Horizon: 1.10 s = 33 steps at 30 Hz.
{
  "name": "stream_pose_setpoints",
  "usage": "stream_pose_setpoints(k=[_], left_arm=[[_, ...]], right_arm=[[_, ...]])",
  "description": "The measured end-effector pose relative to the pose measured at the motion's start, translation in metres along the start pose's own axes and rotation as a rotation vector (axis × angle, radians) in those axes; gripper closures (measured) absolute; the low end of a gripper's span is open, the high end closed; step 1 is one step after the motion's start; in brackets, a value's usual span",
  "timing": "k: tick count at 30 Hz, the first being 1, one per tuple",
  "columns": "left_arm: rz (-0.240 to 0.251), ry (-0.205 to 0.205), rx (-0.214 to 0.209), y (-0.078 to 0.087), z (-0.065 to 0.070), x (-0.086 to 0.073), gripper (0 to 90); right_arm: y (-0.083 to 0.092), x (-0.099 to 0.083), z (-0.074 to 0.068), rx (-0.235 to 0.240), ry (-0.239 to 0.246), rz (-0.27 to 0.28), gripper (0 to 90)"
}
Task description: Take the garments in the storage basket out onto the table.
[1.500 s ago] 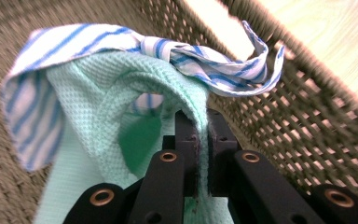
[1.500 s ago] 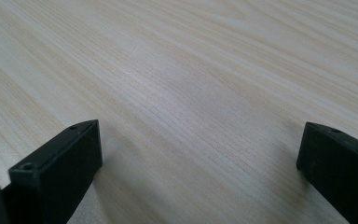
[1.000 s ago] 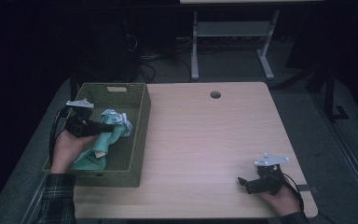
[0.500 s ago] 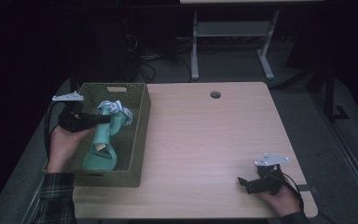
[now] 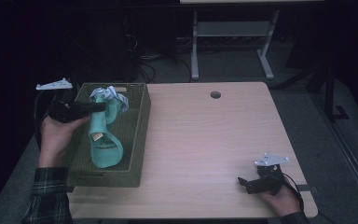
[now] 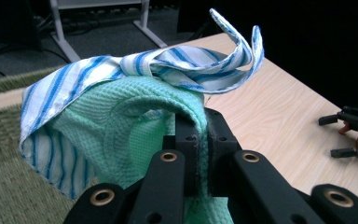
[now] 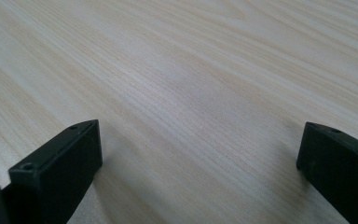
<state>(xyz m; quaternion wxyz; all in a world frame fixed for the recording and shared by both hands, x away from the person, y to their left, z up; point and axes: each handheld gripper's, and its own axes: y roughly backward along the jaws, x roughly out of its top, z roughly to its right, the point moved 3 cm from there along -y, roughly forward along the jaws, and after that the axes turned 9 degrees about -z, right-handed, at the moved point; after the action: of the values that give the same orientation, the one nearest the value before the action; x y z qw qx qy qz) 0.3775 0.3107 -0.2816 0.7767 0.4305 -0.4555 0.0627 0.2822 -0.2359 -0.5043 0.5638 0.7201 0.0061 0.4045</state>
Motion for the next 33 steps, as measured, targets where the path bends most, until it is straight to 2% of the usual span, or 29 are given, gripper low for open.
stream_pose_setpoints(k=[5,18,19,20,21,24,26,30,33], left_arm=[[0.042,-0.010,-0.019,0.008,0.005,0.010,85.3],[0.097,-0.046,-0.069,0.012,0.023,0.035,85.3],[0.106,-0.052,-0.083,0.013,0.026,0.039,85.3],[0.106,-0.052,-0.083,0.013,0.026,0.039,85.2],[0.116,-0.057,-0.102,0.013,0.029,0.043,85.3],[0.116,-0.062,-0.103,0.012,0.033,0.046,85.3],[0.128,-0.070,-0.128,0.010,0.038,0.051,85.3],[0.127,-0.085,-0.133,0.007,0.045,0.055,85.3],[0.136,-0.101,-0.163,0.002,0.054,0.061,85.3]], right_arm=[[0.000,0.000,0.000,0.000,0.000,0.000,0.0],[0.000,0.000,0.000,0.000,0.000,0.000,0.0],[0.000,0.000,0.000,0.000,-0.001,0.000,0.0],[0.000,0.000,0.000,0.000,-0.001,0.000,0.0],[0.000,0.000,0.000,0.000,-0.001,0.000,0.0],[0.000,0.000,0.000,0.000,0.000,0.000,0.0],[0.000,0.000,0.000,-0.001,0.000,-0.001,0.0],[0.000,0.000,0.000,-0.003,0.001,0.001,0.0],[0.000,0.000,0.000,-0.003,0.001,0.001,0.0]])
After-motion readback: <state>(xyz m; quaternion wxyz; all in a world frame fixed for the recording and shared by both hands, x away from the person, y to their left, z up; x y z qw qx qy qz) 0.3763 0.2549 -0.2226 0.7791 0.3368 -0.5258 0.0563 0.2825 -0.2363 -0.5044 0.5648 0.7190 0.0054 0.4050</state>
